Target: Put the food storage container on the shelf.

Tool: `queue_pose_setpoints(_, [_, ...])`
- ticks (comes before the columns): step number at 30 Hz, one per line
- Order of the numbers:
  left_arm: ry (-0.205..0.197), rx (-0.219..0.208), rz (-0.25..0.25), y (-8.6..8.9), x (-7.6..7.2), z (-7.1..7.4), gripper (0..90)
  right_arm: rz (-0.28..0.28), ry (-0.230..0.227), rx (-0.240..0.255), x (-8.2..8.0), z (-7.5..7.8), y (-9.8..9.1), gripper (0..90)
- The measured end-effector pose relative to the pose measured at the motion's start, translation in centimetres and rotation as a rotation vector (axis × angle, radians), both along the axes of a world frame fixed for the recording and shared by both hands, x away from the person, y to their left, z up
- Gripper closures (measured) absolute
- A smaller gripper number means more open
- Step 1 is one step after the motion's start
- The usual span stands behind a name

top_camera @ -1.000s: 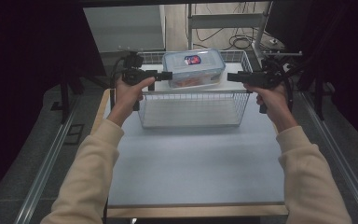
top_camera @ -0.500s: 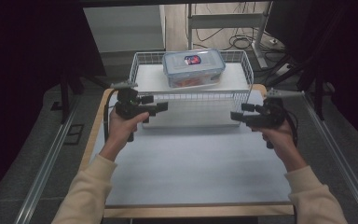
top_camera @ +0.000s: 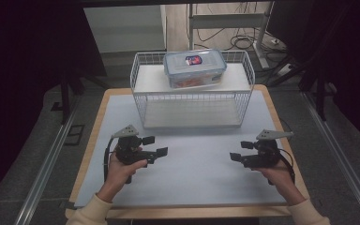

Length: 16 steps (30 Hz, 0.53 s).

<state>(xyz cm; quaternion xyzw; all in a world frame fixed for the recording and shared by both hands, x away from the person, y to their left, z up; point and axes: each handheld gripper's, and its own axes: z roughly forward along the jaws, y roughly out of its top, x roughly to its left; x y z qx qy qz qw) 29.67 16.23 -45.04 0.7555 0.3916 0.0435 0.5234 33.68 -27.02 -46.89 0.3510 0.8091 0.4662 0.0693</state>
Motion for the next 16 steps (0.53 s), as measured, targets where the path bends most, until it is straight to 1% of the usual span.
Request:
queue_pose_setpoints(1, [-0.002,0.018,0.021,0.12,-0.06,-0.32,18.3,0.005,0.006,-0.003,-0.06,-0.27,0.08,22.6])
queue_pose_setpoints(2, [0.003,0.016,0.03,0.29,-0.02,-0.54,18.8,0.012,0.012,-0.008,-0.06,-0.61,0.19,22.5])
queue_pose_setpoints(3, [0.003,0.016,0.03,0.29,-0.02,-0.54,19.0,0.01,0.014,-0.008,-0.05,-0.73,0.25,22.5])
queue_pose_setpoints(5, [0.017,0.008,0.028,0.41,0.08,-0.82,18.9,0.009,0.015,-0.003,-0.06,-0.72,0.27,22.5])
queue_pose_setpoints(6, [0.013,0.02,0.031,0.28,0.02,-0.92,19.0,0.01,0.004,0.014,-0.2,-0.51,0.23,22.5])
queue_pose_setpoints(7, [0.013,0.02,0.031,0.28,0.02,-0.92,19.0,0.01,0.004,0.014,-0.2,-0.51,0.23,22.5])
queue_pose_setpoints(8, [0.011,0.029,0.027,0.15,-0.03,-0.94,18.9,0.009,-0.018,0.02,-0.33,-0.36,0.13,22.5])
queue_pose_setpoints(9, [0.011,0.029,0.027,0.15,-0.03,-0.94,18.9,0.009,-0.018,0.02,-0.33,-0.36,0.13,22.5])
queue_pose_setpoints(10, [0.009,0.035,0.03,0.06,-0.1,-1.02,18.9,0.0,-0.043,0.023,-0.47,-0.36,0.0,22.2])
queue_pose_setpoints(11, [0.009,0.035,0.03,0.06,-0.1,-1.02,18.9,0.0,-0.043,0.023,-0.47,-0.36,0.0,22.2])
queue_pose_setpoints(12, [0.013,0.023,0.035,0.17,-0.13,-1.1,18.9,-0.005,-0.066,0.018,-0.52,-0.55,-0.11,21.7])
queue_pose_setpoints(13, [0.013,0.023,0.035,0.17,-0.13,-1.1,18.8,-0.005,-0.066,0.018,-0.52,-0.55,-0.11,21.7])
queue_pose_setpoints(14, [0.016,0.018,0.036,0.26,-0.11,-1.15,18.8,-0.013,-0.075,0.007,-0.59,-0.88,-0.28,20.6])
queue_pose_setpoints(16, [0.018,0.015,0.041,0.4,-0.04,-1.3,18.8,-0.019,-0.074,0.003,-0.59,-1.0,-0.32,19.6])
